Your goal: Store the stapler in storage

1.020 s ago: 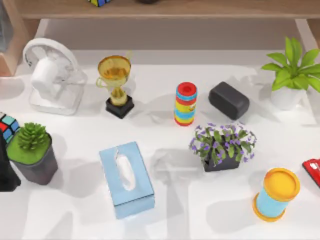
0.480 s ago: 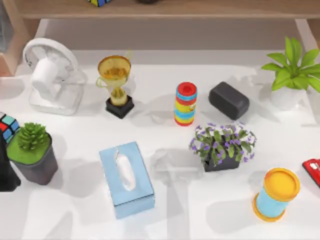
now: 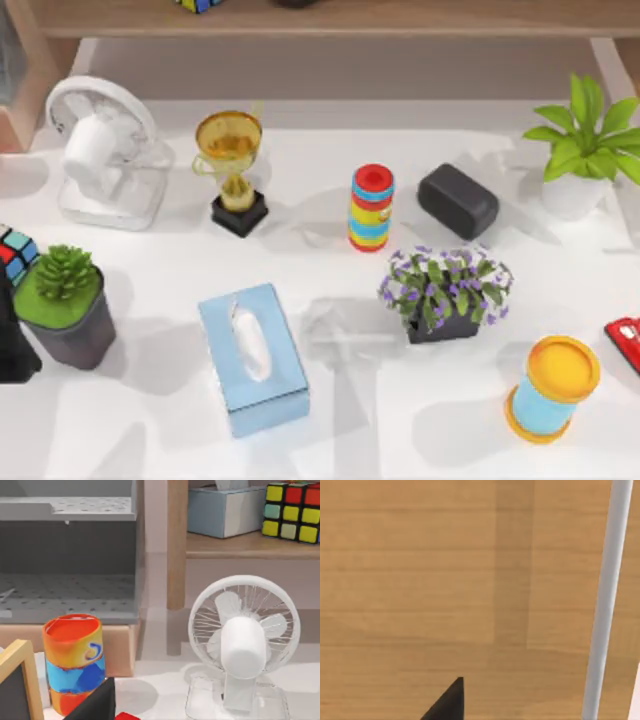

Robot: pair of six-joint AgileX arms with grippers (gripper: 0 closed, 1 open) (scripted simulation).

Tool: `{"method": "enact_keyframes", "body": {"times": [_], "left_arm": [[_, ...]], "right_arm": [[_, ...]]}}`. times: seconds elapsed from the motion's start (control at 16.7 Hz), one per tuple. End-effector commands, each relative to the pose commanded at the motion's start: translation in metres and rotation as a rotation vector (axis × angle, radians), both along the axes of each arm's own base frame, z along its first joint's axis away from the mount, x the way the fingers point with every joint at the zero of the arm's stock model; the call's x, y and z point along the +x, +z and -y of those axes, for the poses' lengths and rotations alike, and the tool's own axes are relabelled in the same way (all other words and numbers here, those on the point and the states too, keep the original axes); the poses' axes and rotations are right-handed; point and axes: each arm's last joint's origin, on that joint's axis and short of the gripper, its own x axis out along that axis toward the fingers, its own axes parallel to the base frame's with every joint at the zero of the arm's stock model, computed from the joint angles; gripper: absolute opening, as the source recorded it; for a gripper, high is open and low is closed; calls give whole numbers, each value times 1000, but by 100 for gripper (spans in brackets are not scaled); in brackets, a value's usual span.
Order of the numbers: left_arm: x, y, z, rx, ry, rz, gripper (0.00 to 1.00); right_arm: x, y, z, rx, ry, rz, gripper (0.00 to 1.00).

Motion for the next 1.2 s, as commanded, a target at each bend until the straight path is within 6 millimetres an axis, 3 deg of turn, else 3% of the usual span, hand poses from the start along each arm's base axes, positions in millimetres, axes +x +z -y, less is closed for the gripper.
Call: {"method": "enact_keyframes", "body": {"times": [0.48, 0.78, 1.02, 1.2], "left_arm": [[0, 0, 0, 0, 0, 0, 100], [0, 0, 0, 0, 0, 0, 100], [0, 0, 0, 0, 0, 0, 100], [0, 0, 0, 0, 0, 0, 100]], "right_arm": [[0, 0, 0, -2, 1, 2, 100], [-19, 0, 0, -1, 1, 1, 100], [-18, -1, -1, 2, 4, -2, 100], [-19, 3, 9, 37, -47, -14, 100]]}}
